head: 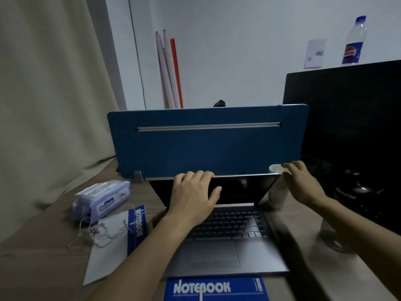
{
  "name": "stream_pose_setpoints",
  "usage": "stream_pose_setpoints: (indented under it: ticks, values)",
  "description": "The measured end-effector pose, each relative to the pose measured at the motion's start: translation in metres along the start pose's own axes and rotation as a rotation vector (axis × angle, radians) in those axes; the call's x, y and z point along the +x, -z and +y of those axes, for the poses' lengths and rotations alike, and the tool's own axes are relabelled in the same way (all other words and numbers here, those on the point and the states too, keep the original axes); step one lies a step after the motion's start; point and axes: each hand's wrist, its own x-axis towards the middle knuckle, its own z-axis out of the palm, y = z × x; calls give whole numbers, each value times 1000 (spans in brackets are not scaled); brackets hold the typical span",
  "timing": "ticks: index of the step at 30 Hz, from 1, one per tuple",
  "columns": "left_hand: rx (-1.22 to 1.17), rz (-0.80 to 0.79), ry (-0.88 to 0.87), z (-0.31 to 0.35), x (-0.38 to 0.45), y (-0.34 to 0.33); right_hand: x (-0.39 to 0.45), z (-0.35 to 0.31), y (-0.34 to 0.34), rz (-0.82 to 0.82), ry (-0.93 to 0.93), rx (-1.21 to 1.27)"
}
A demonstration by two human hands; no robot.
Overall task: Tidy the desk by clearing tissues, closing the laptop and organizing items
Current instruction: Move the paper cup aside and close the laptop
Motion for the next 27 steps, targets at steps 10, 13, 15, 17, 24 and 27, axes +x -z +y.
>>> stream_pose_setpoints:
  ticks: [10,13,15,17,24,27]
  values:
    - [-53,-404,-14,9,-72,-7,-23,-42,19,-18,125,172]
    - [-78,-513,-63,8,-98,-23,-45,-61,16,-80,197,203]
    - [-91,-588,-77,6,-116,-37,-56,-70,13,-142,224,196]
    - [-100,-621,-79,5,-134,-48,-69,-76,8,-209,254,163]
    - [-135,-576,-83,-3,-143,-56,-105,-74,-2,-527,302,46]
    - [-106,-606,-103,-6,-137,-55,-115,-74,-7,-743,369,-33]
